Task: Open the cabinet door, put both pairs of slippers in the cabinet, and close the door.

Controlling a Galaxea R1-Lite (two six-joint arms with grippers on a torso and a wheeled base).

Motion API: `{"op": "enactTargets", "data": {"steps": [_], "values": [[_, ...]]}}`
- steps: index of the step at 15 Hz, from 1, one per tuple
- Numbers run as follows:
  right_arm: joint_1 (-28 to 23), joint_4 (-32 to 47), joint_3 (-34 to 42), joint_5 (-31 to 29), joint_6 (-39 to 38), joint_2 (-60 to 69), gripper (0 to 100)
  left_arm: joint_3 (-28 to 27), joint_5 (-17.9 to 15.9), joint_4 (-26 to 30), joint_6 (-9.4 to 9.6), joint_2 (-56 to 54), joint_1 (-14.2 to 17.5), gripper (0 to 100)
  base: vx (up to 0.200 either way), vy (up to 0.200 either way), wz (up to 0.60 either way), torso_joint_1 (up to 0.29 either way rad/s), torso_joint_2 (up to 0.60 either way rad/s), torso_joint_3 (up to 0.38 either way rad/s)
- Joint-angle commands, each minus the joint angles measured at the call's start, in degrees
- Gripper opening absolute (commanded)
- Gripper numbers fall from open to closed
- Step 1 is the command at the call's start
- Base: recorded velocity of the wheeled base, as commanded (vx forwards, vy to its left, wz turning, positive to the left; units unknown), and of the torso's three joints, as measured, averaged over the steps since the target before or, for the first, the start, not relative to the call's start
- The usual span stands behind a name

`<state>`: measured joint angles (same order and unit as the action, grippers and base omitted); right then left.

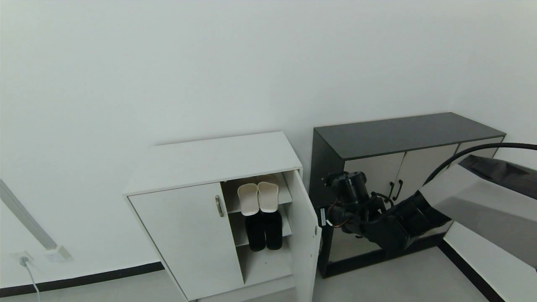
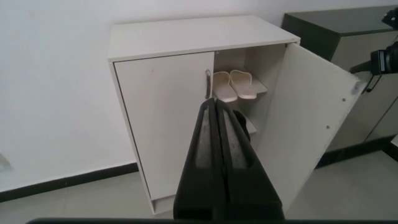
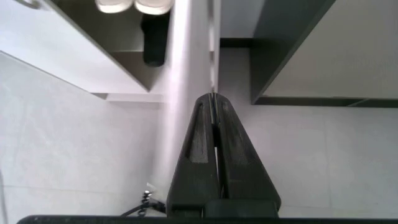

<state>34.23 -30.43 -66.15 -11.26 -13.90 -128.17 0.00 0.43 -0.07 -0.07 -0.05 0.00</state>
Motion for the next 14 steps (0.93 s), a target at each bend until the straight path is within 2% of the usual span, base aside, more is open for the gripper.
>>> {"op": "enactTargets", "data": {"steps": [1,4,7,11,14], "values": [[2.42,-0.25,1.81,0.19,-0.25,2.93,0,0.00,0.01,-0.01,-0.10,0.05,0.00,0,0.000,0.000,0.00,0.000,0.00,0.000],[4.44,-3.85,6.29,0.28,0.89,4.86,0,0.00,0.01,-0.01,-0.10,0.05,0.00,0,0.000,0.000,0.00,0.000,0.00,0.000],[5.85,-10.97,13.85,0.45,3.09,7.32,0,0.00,0.10,-0.01,-0.37,0.05,0.00,0,0.000,0.000,0.00,0.000,0.00,0.000],[7.25,-13.25,14.91,0.45,3.44,8.03,0,0.00,0.10,-0.01,-0.37,0.05,0.00,0,0.000,0.000,0.00,0.000,0.00,0.000],[8.13,-13.17,15.78,0.45,3.53,9.17,0,0.00,0.01,-0.01,-0.37,0.05,0.00,0,0.000,0.000,0.60,0.002,0.00,0.005]]}}
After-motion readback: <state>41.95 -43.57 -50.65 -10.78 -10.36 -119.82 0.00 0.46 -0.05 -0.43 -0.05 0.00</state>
